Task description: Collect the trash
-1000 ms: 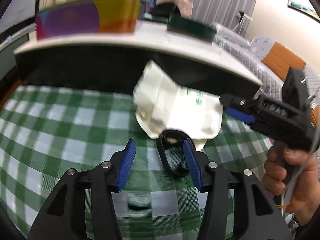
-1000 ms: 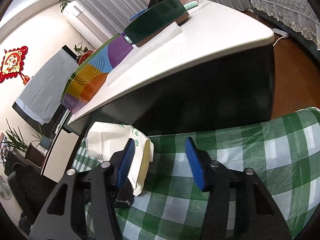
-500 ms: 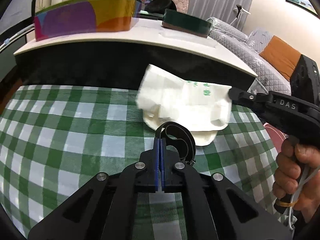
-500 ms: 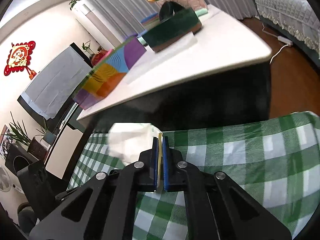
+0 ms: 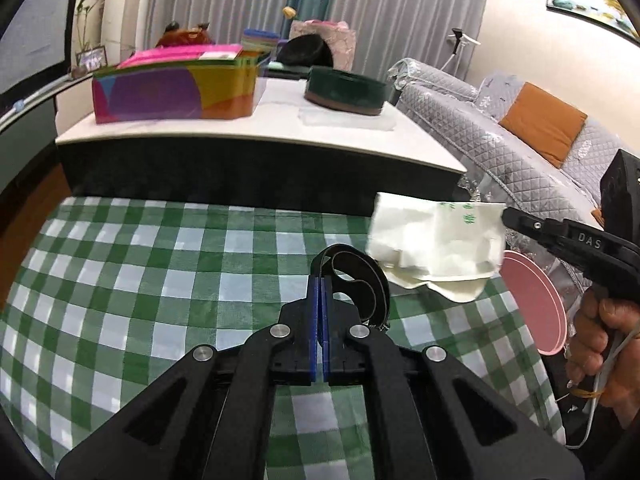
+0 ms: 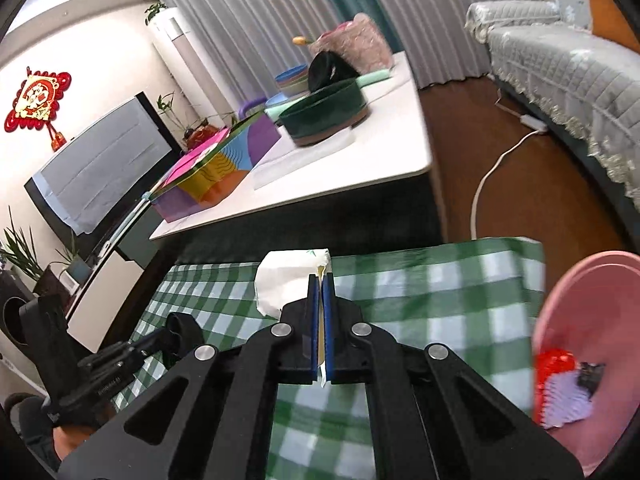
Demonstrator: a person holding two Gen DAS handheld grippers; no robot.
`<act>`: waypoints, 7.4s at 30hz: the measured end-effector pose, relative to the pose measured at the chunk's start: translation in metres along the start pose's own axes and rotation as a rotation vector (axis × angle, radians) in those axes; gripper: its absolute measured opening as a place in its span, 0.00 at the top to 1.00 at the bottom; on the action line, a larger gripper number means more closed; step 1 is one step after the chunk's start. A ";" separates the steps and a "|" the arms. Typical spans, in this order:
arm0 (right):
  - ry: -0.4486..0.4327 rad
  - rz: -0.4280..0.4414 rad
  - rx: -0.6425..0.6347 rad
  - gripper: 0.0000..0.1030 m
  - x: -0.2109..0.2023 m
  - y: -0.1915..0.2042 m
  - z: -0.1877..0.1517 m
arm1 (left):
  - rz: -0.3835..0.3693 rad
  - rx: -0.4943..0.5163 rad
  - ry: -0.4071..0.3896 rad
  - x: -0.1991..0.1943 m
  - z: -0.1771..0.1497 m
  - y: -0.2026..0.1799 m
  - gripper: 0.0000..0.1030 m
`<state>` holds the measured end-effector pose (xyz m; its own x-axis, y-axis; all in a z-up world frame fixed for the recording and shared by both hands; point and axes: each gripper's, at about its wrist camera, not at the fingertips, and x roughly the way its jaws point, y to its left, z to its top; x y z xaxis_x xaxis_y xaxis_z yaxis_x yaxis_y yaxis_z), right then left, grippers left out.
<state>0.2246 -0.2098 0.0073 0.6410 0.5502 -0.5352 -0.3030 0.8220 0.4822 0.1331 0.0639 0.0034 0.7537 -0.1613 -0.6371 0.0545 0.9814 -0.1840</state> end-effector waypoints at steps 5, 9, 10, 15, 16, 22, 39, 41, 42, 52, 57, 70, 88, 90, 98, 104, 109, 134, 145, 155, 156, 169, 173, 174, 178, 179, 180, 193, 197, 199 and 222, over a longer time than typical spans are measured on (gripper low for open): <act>-0.039 -0.037 -0.046 0.98 -0.046 -0.004 0.007 | -0.003 0.039 -0.029 -0.016 -0.001 -0.015 0.99; -0.065 -0.070 -0.090 0.98 -0.081 -0.006 0.014 | -0.009 0.057 -0.042 -0.025 -0.003 -0.026 0.99; -0.070 -0.076 -0.098 0.98 -0.088 -0.006 0.015 | -0.011 0.063 -0.046 -0.027 -0.003 -0.029 0.99; -0.081 -0.109 -0.179 0.98 -0.109 0.001 0.015 | -0.018 0.085 -0.060 -0.035 -0.004 -0.041 0.99; -0.092 -0.113 -0.194 0.98 -0.112 0.003 0.014 | -0.019 0.088 -0.061 -0.036 -0.005 -0.042 0.99; -0.131 -0.164 -0.230 0.98 -0.117 -0.002 -0.001 | -0.031 0.114 -0.062 -0.036 -0.009 -0.056 0.99; -0.194 -0.273 -0.228 0.98 -0.147 -0.039 -0.005 | -0.094 0.158 -0.051 -0.012 -0.010 -0.100 0.99; -0.205 -0.290 -0.223 0.98 -0.152 -0.043 -0.004 | -0.102 0.154 -0.047 -0.010 -0.010 -0.102 0.99; -0.209 -0.296 -0.221 0.98 -0.154 -0.045 -0.003 | -0.104 0.153 -0.046 -0.009 -0.011 -0.103 0.99; -0.247 -0.377 -0.202 0.98 -0.171 -0.060 0.002 | -0.122 0.154 -0.039 -0.008 -0.012 -0.113 0.99; -0.269 -0.425 -0.218 0.98 -0.177 -0.063 0.007 | -0.127 0.155 -0.033 -0.007 -0.013 -0.117 0.99; -0.309 -0.540 -0.205 0.98 -0.190 -0.085 0.014 | -0.160 0.171 -0.034 0.000 -0.001 -0.146 0.99; -0.297 -0.625 -0.154 0.98 -0.192 -0.127 0.016 | -0.242 0.239 -0.002 0.050 0.012 -0.219 0.99; -0.288 -0.631 -0.150 0.98 -0.189 -0.130 0.016 | -0.253 0.245 0.003 0.057 0.013 -0.227 0.99; -0.262 -0.650 -0.130 0.98 -0.184 -0.142 0.014 | -0.294 0.291 0.041 0.088 0.009 -0.268 0.99; -0.246 -0.666 -0.117 0.98 -0.182 -0.150 0.011 | -0.320 0.316 0.081 0.105 0.002 -0.291 0.99; -0.253 -0.698 -0.088 0.85 -0.186 -0.158 0.011 | -0.320 0.312 0.123 0.115 0.000 -0.292 0.66; -0.276 -0.541 -0.098 0.05 -0.218 -0.083 -0.005 | -0.111 0.189 -0.060 -0.055 0.000 -0.172 0.08; -0.268 -0.512 -0.167 0.05 -0.235 0.002 -0.064 | 0.015 0.115 -0.116 -0.122 -0.052 -0.128 0.08; -0.177 -0.552 -0.214 0.05 -0.212 0.046 -0.126 | 0.093 0.054 -0.077 -0.141 -0.100 -0.104 0.08; -0.167 -0.554 -0.210 0.05 -0.209 0.046 -0.128 | 0.097 0.058 -0.068 -0.138 -0.103 -0.103 0.08; -0.120 -0.556 -0.210 0.05 -0.183 0.044 -0.131 | 0.133 0.065 -0.049 -0.119 -0.106 -0.100 0.08; -0.115 -0.553 -0.206 0.05 -0.181 0.044 -0.132 | 0.136 0.061 -0.041 -0.117 -0.108 -0.099 0.08; -0.114 -0.552 -0.205 0.05 -0.181 0.044 -0.131 | 0.136 0.060 -0.041 -0.116 -0.107 -0.099 0.08; -0.113 -0.551 -0.205 0.05 -0.181 0.044 -0.132 | 0.134 0.062 -0.038 -0.116 -0.107 -0.099 0.08; -0.111 -0.549 -0.205 0.05 -0.181 0.044 -0.132 | 0.133 0.063 -0.033 -0.115 -0.108 -0.099 0.08; -0.108 -0.546 -0.206 0.05 -0.180 0.044 -0.133 | 0.133 0.063 -0.028 -0.114 -0.108 -0.098 0.08; -0.109 -0.538 -0.211 0.05 -0.182 0.047 -0.135 | 0.137 0.055 -0.032 -0.116 -0.108 -0.095 0.08; -0.111 -0.537 -0.213 0.05 -0.182 0.048 -0.135 | 0.138 0.057 -0.036 -0.116 -0.108 -0.096 0.08; -0.110 -0.537 -0.213 0.05 -0.182 0.048 -0.135 | 0.136 0.055 -0.036 -0.116 -0.108 -0.096 0.08; -0.112 -0.526 -0.221 0.05 -0.180 0.055 -0.133 | 0.129 0.058 -0.058 -0.118 -0.106 -0.101 0.08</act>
<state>-0.0018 -0.2439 0.0382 0.8123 0.0502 -0.5810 -0.0554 0.9984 0.0088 -0.0310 -0.0271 0.0177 0.7935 -0.0286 -0.6079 -0.0088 0.9983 -0.0584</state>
